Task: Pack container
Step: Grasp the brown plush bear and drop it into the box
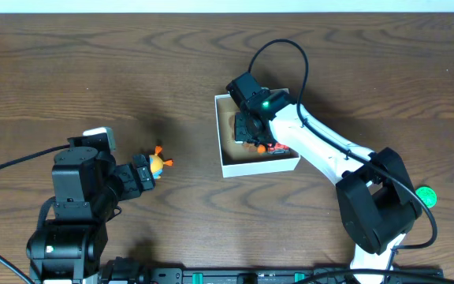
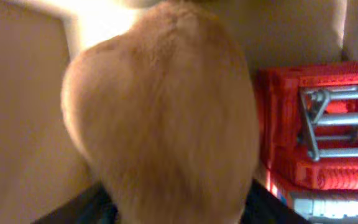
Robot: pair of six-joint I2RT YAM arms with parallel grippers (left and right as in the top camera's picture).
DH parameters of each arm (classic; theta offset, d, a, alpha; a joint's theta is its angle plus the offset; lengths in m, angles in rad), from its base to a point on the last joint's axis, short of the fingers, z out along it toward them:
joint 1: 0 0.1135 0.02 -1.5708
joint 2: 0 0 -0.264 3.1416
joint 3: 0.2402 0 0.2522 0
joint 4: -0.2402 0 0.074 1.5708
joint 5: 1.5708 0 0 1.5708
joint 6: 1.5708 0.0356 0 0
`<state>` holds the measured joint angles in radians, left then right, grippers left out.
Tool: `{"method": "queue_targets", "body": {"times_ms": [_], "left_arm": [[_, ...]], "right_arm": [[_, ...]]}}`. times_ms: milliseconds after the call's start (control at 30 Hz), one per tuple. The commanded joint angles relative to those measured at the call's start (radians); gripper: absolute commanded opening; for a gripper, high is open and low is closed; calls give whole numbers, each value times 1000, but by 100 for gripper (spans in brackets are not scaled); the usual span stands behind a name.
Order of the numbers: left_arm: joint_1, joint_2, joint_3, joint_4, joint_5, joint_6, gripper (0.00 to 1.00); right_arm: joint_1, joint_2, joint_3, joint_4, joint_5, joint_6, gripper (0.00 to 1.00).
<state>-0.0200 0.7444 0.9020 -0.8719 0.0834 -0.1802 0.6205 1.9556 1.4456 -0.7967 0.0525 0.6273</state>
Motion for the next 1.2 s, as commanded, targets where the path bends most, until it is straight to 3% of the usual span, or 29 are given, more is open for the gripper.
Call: {"method": "queue_targets", "body": {"times_ms": [0, 167, 233, 400, 700, 933, 1167], "left_arm": [[4, -1, 18, -4, 11, -2, 98], [4, -1, 18, -7, 11, -2, 98], [4, -1, 18, -7, 11, -2, 98], [4, -1, 18, -7, 11, -1, 98], [4, -1, 18, -7, 11, -2, 98], [4, -1, 18, -7, 11, -1, 98], [4, -1, 18, -8, 11, -2, 98]], "right_arm": [[-8, -80, 75, -29, -5, -93, 65], [-24, -223, 184, -109, 30, -138, 90], [-56, -293, 206, -138, 63, -126, 94], [-251, -479, 209, -275, 121, -47, 99], [-856, -588, 150, -541, 94, -15, 99], [-1155, -572, -164, -388, 16, -48, 99], [-1285, -535, -454, -167, -11, -49, 99]]}}
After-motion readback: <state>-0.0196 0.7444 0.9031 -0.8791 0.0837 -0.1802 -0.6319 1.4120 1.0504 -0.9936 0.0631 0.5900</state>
